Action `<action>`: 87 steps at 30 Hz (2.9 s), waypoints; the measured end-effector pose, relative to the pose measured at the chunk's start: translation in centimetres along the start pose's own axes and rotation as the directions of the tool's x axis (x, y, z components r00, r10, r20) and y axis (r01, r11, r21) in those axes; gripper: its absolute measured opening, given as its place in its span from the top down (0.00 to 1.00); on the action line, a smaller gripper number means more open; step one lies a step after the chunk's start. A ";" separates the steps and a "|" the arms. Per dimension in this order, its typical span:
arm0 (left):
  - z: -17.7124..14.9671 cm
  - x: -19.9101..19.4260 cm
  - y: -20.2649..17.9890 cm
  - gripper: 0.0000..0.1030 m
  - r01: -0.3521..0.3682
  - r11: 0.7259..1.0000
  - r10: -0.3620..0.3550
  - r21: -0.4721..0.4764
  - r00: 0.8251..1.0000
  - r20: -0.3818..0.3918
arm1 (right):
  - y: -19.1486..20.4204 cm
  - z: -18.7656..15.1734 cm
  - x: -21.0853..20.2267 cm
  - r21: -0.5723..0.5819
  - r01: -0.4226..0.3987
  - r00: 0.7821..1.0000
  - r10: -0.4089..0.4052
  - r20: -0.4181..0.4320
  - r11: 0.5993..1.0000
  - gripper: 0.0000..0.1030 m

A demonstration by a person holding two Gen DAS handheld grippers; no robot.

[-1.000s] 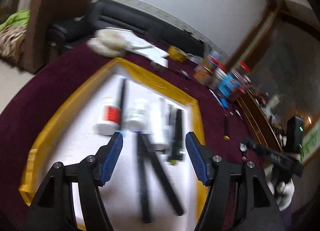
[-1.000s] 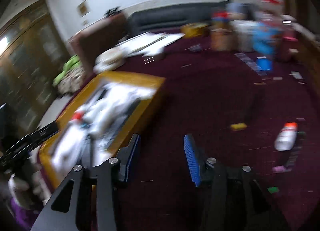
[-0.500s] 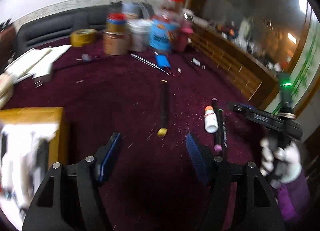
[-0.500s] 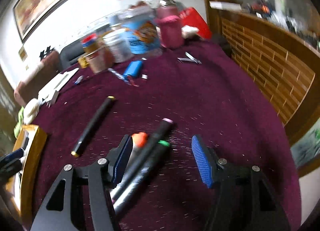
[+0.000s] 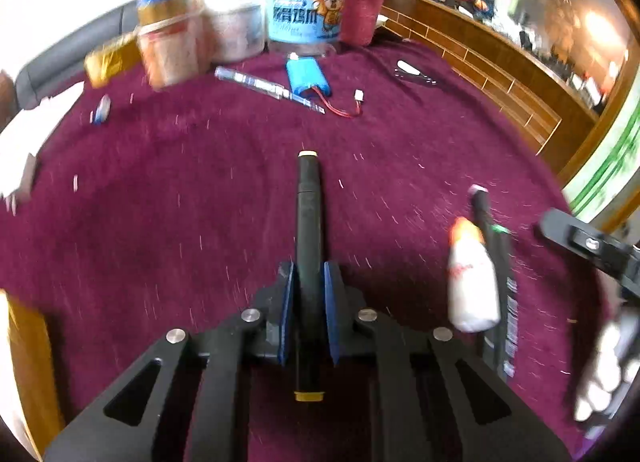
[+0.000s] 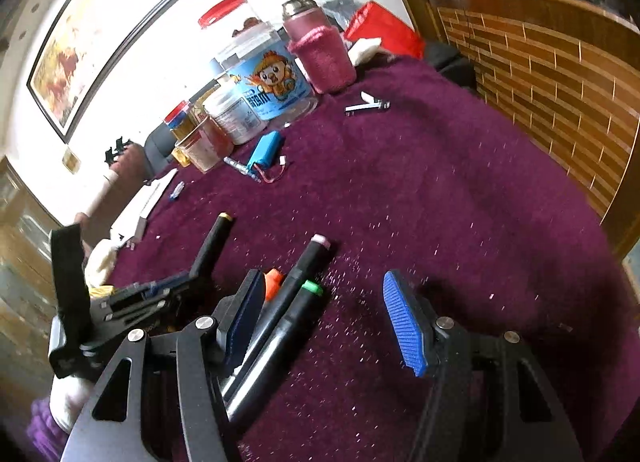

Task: Organize rigid objects
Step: 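Grasp a yellow-ended black marker with the left tool and lift, then carry the marker to the tray with left tool while right tool grasps orange-capped bottle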

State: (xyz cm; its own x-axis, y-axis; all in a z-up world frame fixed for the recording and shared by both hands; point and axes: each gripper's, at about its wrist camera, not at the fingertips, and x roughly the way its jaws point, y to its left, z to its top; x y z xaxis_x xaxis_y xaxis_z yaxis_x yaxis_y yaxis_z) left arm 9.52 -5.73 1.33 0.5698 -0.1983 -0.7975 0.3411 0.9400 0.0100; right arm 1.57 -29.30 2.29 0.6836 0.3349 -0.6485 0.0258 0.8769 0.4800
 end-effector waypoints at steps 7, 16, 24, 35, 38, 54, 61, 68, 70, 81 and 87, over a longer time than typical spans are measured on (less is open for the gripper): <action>-3.6 -4.5 0.2 0.89 0.107 0.986 -0.112 -0.129 0.993 -0.032 | -0.7 -0.5 -0.9 0.071 -0.084 0.996 0.085 -0.003 0.994 0.45; -1.5 -1.9 -2.7 0.79 0.012 0.998 -0.013 -0.064 1.000 -0.023 | -1.8 -0.6 -1.0 0.142 -0.116 0.993 0.120 -0.019 0.983 0.45; -0.2 -6.5 -5.6 0.62 0.059 0.998 -0.056 -0.018 0.991 0.121 | -1.8 -0.7 -1.0 0.161 -0.153 0.986 0.161 -0.035 0.975 0.44; -1.1 -2.4 -8.4 0.79 0.114 0.988 -0.111 0.101 0.993 -0.032 | -2.5 -0.7 -1.1 0.196 -0.147 0.988 0.154 -0.025 0.970 0.44; -2.3 -3.8 -6.6 0.79 0.128 0.991 -0.127 0.025 0.991 -0.042 | -2.6 -0.7 -1.0 0.202 -0.152 0.986 0.162 -0.031 0.967 0.44; -2.5 -5.7 -5.2 0.71 0.097 0.994 -0.095 -0.049 0.995 0.039 | -2.7 -0.9 -0.3 0.222 -0.149 0.984 0.167 -0.064 0.964 0.44; -2.5 -4.2 -7.4 0.67 -0.029 0.996 0.024 0.085 0.998 0.061 | -3.0 -0.9 -0.3 0.218 -0.121 0.989 0.137 -0.059 0.968 0.44; -2.0 -1.2 -6.4 0.66 -0.022 0.995 0.021 0.092 1.000 0.011 | -2.8 -1.0 0.1 0.199 -0.091 0.992 0.107 -0.072 0.976 0.44; -1.7 -0.7 -7.2 0.87 -0.048 0.988 0.044 0.146 0.999 0.032 | -2.8 -1.0 0.3 0.191 -0.070 0.994 0.085 -0.074 0.979 0.44; -3.2 -3.4 -4.1 0.89 0.201 0.979 -0.200 -0.033 0.979 0.039 | -2.3 -0.9 0.5 0.104 -0.003 0.999 0.008 -0.047 0.995 0.44; -4.9 -8.1 -0.5 0.88 0.325 0.933 -0.307 -0.155 0.943 0.131 | -0.5 -0.8 -0.7 0.021 0.017 1.000 -0.017 0.022 1.000 0.44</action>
State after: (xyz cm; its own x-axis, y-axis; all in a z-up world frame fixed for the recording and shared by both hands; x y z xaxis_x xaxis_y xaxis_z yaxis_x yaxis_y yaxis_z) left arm 1.07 -3.26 4.84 0.5300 -0.5119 -0.6761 0.3878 0.8553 -0.3436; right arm 0.49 -29.70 2.00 0.6988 0.3121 -0.6436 0.0524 0.8751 0.4812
